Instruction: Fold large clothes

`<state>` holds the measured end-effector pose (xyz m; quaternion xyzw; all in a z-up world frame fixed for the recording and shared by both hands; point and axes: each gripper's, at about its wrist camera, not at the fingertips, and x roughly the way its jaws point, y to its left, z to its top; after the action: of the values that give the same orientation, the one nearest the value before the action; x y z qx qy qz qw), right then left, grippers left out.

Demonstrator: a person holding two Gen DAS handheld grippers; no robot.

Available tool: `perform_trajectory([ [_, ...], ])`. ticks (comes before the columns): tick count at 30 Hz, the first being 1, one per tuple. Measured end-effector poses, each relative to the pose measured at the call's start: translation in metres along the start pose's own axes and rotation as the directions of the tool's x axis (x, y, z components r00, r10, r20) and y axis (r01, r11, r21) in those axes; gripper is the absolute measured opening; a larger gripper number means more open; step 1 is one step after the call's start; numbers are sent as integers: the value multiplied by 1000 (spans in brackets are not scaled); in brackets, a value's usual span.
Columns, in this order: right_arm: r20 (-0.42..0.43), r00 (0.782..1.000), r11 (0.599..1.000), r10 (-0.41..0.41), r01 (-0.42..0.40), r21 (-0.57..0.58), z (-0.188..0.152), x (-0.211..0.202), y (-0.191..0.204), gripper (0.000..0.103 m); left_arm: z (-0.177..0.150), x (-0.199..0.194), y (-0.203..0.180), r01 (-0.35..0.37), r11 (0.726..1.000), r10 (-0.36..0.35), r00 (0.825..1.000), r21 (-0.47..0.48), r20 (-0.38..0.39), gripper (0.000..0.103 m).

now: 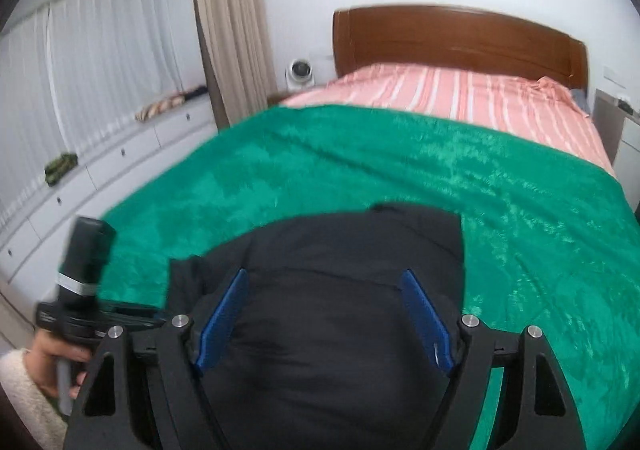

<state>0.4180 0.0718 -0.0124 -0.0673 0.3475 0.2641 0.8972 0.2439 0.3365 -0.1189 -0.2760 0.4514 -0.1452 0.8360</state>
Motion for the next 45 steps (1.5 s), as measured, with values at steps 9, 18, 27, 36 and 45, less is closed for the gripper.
perform_trajectory([
  [9,-159,986,997,-54,63,50,-42,91,-12,98,0,23,37,69,991,-70,998,-115,-2,34],
  [18,-112,992,998,-54,52,-19,-44,49,3,94,6,33,18,-20,998,16,998,-53,-64,36],
  [27,-58,998,904,34,-55,-424,-128,-3,132,92,14,28,6,-77,997,79,987,23,-140,39],
  [36,26,1000,882,-8,19,-471,-167,10,127,92,3,37,8,-109,994,111,989,22,-101,40],
  [45,16,1000,891,-25,30,-454,-160,-20,125,92,-17,1,-11,-152,986,151,988,62,24,62],
])
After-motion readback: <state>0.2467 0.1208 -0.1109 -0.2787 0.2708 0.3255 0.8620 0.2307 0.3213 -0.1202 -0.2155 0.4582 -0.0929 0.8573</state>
